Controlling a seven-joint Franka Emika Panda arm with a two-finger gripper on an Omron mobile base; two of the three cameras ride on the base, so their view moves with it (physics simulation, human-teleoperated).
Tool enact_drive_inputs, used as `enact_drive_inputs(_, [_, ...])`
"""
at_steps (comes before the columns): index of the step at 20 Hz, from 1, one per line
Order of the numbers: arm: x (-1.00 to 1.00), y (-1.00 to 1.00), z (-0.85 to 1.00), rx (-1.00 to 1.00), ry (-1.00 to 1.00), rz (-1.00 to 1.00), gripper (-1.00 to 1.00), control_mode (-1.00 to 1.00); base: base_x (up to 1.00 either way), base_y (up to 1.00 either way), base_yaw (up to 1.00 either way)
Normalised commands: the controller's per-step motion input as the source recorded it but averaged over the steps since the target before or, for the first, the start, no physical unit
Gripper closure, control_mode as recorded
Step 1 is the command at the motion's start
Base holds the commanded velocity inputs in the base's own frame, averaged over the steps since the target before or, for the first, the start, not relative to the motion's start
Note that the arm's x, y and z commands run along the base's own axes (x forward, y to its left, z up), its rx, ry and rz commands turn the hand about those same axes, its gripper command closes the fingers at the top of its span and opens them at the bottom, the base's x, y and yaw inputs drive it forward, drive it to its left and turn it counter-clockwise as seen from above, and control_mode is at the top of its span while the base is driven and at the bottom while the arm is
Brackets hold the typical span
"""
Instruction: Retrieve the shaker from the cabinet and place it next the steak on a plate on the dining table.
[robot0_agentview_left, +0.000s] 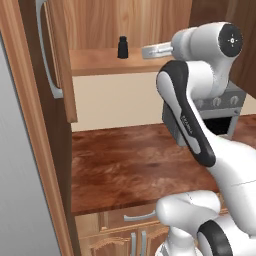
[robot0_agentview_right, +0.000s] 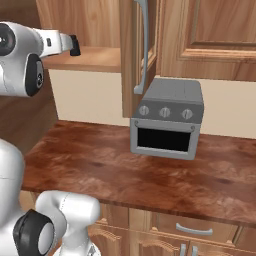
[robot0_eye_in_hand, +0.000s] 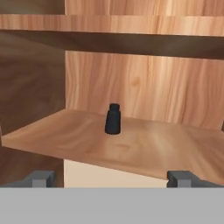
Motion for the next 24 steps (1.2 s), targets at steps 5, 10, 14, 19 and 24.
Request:
enact_drive_inputs(5, [0.44, 0.06, 0.00, 0.00, 0.00, 0.00, -1.00, -1.00, 0.00, 0.00, 0.00])
enact_drive_inputs(10, [0.49, 0.22, -0.05, 0.00, -0.01, 0.00, -1.00, -1.00, 0.00, 0.00, 0.00])
enact_drive_inputs(14, [0.51, 0.24, -0.09, 0.00, 0.00, 0.00, -1.00, -1.00, 0.00, 0.00, 0.00])
enact_drive_inputs(19, [0.57, 0.04, -0.03, 0.00, 0.01, 0.00, -1.00, -1.00, 0.00, 0.00, 0.00])
enact_drive_inputs(24, [0.57, 0.00, 0.00, 0.00, 0.03, 0.00, -1.00, -1.00, 0.00, 0.00, 0.00])
